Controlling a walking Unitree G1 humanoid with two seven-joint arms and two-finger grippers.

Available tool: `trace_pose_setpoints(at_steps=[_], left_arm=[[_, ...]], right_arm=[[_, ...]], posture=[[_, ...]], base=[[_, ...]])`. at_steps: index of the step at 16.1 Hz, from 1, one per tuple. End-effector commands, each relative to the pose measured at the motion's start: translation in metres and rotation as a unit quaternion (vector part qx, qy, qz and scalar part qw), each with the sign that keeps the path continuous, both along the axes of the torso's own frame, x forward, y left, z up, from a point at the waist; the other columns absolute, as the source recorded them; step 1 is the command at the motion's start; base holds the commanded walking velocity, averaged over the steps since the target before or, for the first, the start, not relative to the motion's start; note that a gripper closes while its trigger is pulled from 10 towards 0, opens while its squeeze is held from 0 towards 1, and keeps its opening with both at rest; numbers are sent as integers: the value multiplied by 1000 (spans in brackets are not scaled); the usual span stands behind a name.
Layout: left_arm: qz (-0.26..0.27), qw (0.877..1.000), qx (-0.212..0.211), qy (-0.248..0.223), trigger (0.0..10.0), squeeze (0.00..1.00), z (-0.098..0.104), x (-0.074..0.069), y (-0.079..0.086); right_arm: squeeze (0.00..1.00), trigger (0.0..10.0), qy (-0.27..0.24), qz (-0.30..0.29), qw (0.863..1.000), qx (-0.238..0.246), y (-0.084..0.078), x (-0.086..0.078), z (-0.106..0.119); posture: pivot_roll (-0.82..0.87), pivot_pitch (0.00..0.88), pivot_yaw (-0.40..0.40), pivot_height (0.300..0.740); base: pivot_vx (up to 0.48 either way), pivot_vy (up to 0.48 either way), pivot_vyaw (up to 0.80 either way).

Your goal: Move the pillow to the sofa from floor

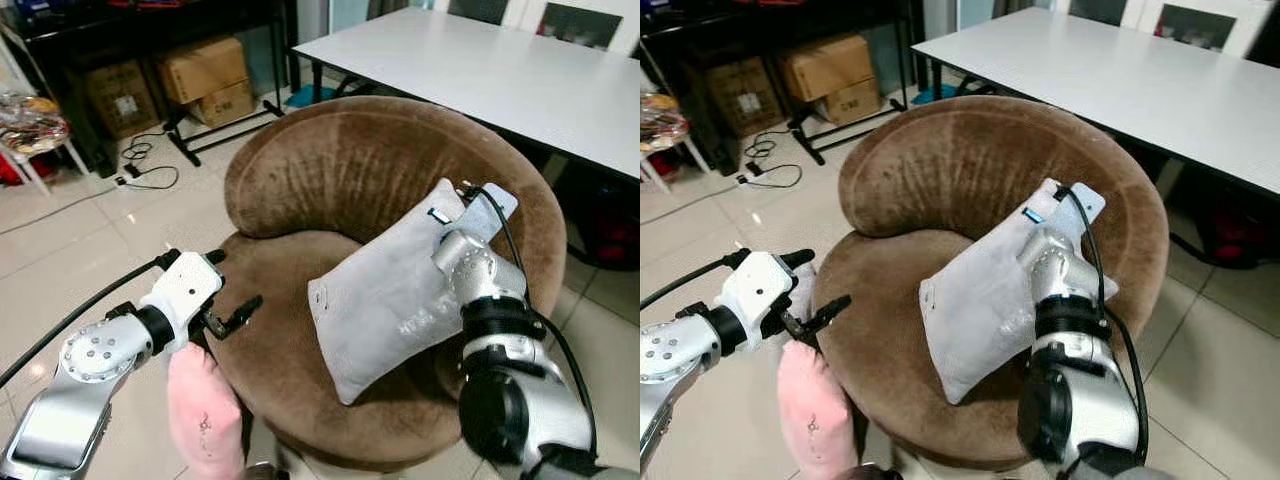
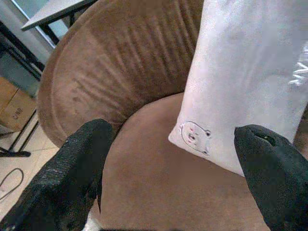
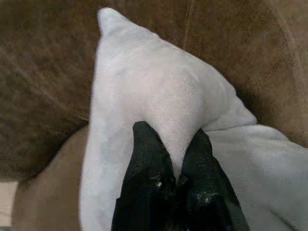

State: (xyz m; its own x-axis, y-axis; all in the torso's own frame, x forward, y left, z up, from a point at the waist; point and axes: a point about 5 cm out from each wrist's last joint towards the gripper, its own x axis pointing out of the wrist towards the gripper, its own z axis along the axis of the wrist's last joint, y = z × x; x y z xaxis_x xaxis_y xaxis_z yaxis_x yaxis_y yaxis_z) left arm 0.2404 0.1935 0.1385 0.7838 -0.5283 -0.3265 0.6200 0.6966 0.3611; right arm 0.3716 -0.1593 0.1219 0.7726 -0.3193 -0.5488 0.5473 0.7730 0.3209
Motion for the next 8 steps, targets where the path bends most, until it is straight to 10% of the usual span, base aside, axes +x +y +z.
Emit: trace_pose_setpoints(at_steps=[1,8], left_arm=[[-7,1000,5,-1,10000,0,3,-2,1],[-16,1000,8,4,10000,0,5,-5,2]], right_arm=[[0,10000,-36,-5,999,9,0,8,15],[0,10000,-29,-52,998,32,-9,16,14]], posture=[[-8,0,39,740],[4,0,40,740]], base=[[0,0,0],[0,0,0]])
